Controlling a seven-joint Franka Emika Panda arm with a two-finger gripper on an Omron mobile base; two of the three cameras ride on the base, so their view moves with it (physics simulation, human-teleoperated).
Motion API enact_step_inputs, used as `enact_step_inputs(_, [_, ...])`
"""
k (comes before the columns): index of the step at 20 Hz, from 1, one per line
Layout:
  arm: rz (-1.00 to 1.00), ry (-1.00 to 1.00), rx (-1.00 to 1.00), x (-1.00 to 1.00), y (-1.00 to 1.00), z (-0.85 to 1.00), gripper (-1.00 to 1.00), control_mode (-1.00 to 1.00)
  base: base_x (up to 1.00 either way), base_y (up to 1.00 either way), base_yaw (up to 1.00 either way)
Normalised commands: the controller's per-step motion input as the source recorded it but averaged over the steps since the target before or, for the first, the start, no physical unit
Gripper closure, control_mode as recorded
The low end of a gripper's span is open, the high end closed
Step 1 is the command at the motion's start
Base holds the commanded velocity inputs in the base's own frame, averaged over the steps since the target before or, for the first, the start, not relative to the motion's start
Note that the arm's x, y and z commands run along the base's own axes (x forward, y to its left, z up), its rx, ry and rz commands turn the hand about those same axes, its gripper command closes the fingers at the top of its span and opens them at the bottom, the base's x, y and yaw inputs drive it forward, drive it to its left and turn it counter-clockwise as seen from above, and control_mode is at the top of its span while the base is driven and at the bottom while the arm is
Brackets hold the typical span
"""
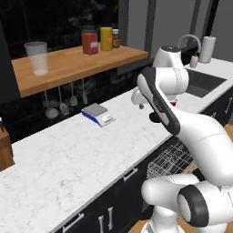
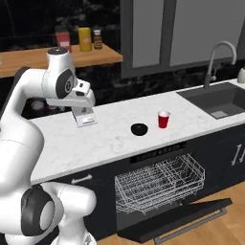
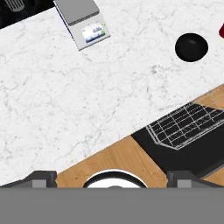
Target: Pick up the cup and bowl from the counter, place them in the dishwasher, and close the dishwasher door.
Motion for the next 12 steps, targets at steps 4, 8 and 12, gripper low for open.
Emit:
enact_step_inputs(4, [0.00,0.00,0.00,0.00,0.00,0.00,-1.00,1.00,-0.14,0.42,-0.33])
enact_step_inputs(8, [0.00,0.00,0.00,0.00,0.00,0.00,-1.00,1.00,-0.03,0.46,-0.37])
enact_step_inputs(12, [0.00,0.00,0.00,0.00,0.00,0.00,-1.00,1.00,0.00,0.47,-0.39])
